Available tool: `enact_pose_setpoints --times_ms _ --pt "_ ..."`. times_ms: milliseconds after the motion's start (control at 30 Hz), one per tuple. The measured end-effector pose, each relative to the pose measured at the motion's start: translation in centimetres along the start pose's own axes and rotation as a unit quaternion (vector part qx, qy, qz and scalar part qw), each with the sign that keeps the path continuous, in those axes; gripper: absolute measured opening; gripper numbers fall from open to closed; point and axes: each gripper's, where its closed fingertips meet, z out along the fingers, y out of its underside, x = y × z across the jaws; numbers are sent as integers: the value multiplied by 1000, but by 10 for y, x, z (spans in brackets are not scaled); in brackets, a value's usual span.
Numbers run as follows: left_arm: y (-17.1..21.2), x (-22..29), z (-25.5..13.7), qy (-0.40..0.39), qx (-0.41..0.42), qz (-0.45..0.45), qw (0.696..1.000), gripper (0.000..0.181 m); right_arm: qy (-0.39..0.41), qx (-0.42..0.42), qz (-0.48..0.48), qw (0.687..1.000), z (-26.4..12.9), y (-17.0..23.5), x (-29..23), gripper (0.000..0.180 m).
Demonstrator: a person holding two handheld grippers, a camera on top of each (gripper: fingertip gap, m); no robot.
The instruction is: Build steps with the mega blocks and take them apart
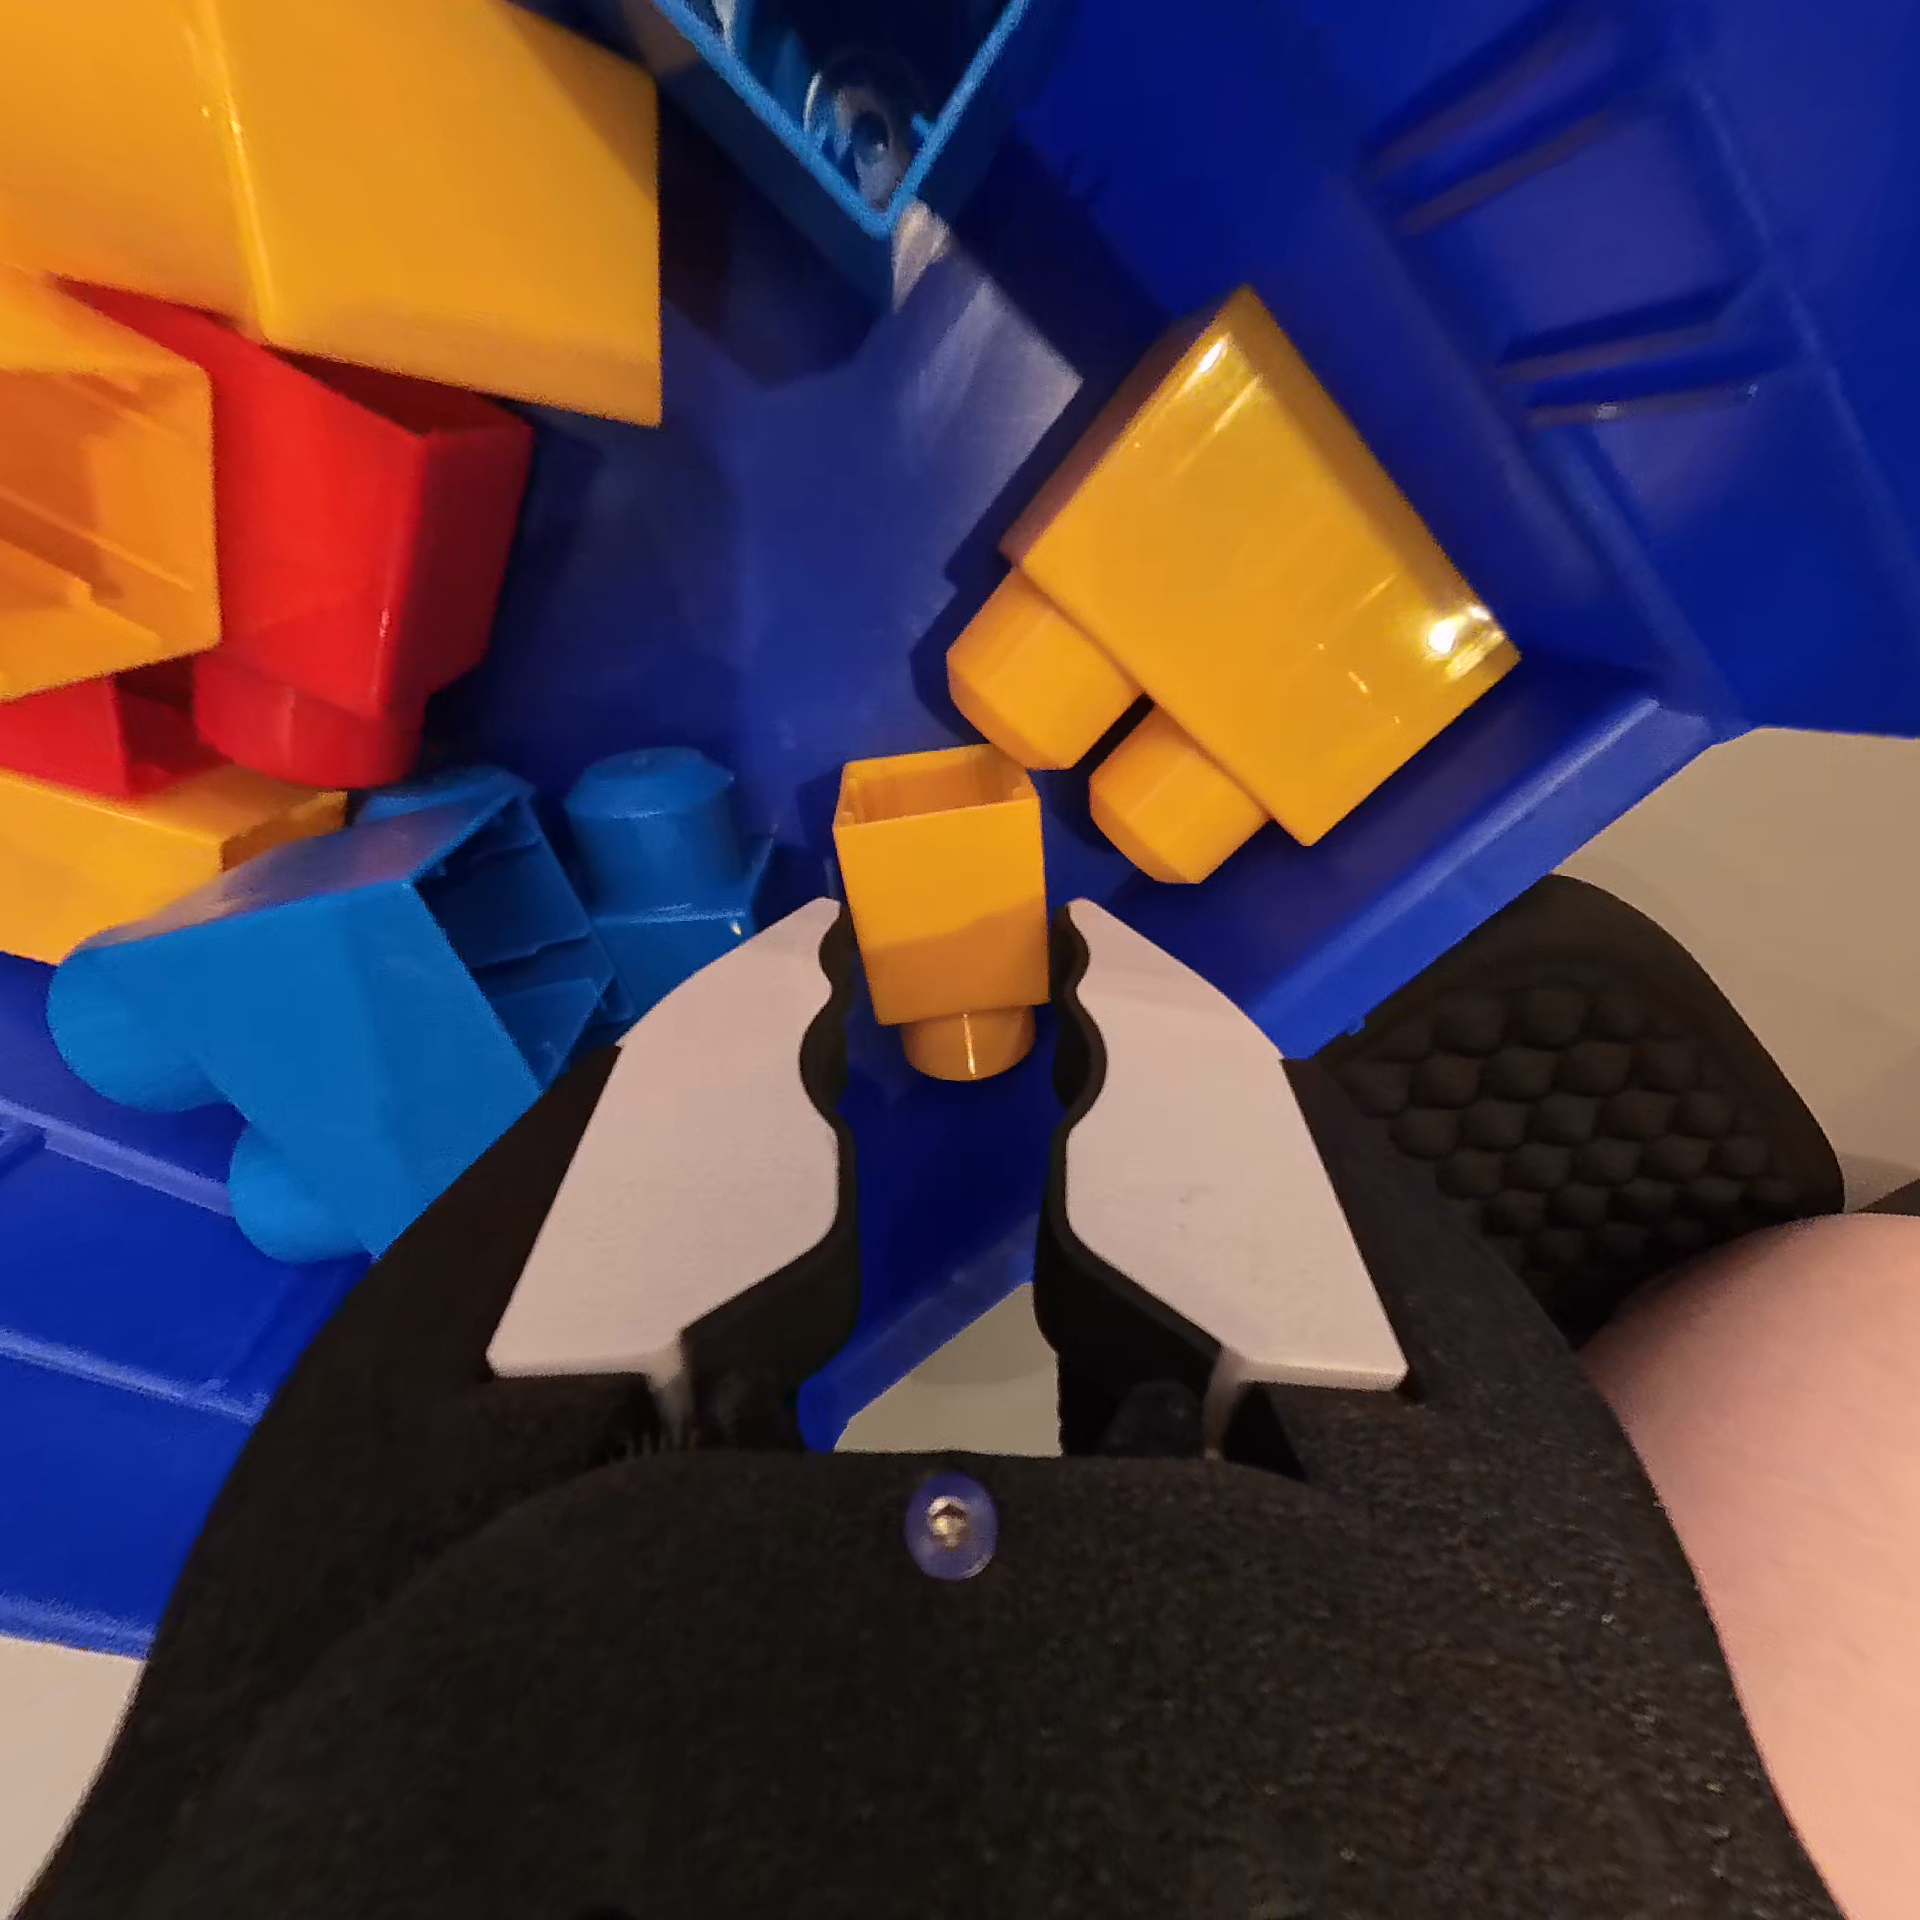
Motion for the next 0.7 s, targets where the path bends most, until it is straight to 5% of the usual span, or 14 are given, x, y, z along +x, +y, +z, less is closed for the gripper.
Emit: enact_pose_setpoints --times_ms 167,333,533,700 --pt "2 -3 -7 -24 -10 0 1000 36 -4 -6 0 1000 1 2 -1 50" --pt "-15 -8 -49 -87 82 2 993 36 -5 -3 -6 1000 0 0 -2 50" --pt "-73 13 -110 -162 228 80 957 35 17 9 -56 998 -10 -8 -10 49" --pt "-141 64 -117 -169 264 184 932 35 30 -4 -103 994 -50 -10 -36 49"
